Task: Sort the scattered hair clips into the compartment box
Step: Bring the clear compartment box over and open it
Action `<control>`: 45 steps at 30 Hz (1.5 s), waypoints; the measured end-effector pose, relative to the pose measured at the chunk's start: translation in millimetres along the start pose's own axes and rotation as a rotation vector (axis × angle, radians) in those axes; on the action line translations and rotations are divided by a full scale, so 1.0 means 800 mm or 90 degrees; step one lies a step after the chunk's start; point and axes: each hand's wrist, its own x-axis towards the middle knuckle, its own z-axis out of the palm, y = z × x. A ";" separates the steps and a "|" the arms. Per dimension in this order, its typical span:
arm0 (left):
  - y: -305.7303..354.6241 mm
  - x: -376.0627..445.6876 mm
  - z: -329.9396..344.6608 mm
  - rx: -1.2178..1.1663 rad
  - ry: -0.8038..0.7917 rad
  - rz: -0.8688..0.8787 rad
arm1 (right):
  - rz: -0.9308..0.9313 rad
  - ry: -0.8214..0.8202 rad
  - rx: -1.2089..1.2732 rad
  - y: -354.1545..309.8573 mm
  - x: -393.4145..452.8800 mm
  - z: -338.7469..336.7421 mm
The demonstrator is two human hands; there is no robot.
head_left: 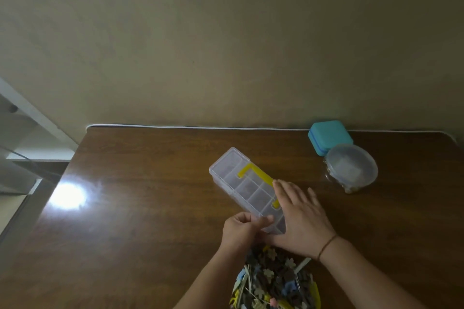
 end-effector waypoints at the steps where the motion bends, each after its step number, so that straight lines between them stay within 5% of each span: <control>1: 0.001 -0.002 0.000 0.010 -0.001 0.013 | 0.012 0.016 -0.008 -0.004 0.001 0.001; 7: 0.007 -0.011 -0.031 0.291 -0.016 0.137 | 0.003 0.030 -0.082 -0.006 -0.002 0.003; 13: 0.035 0.023 -0.135 0.615 0.318 0.320 | 0.017 0.040 -0.125 -0.003 0.003 -0.019; 21: 0.081 0.100 -0.120 0.755 0.015 0.392 | 0.001 0.060 -0.137 -0.083 0.077 -0.007; 33: 0.059 0.115 -0.133 0.750 -0.005 0.544 | -0.141 0.144 -0.244 -0.060 0.062 0.020; 45: 0.054 0.109 -0.131 0.771 0.004 0.552 | -0.178 0.130 -0.256 -0.053 0.059 0.005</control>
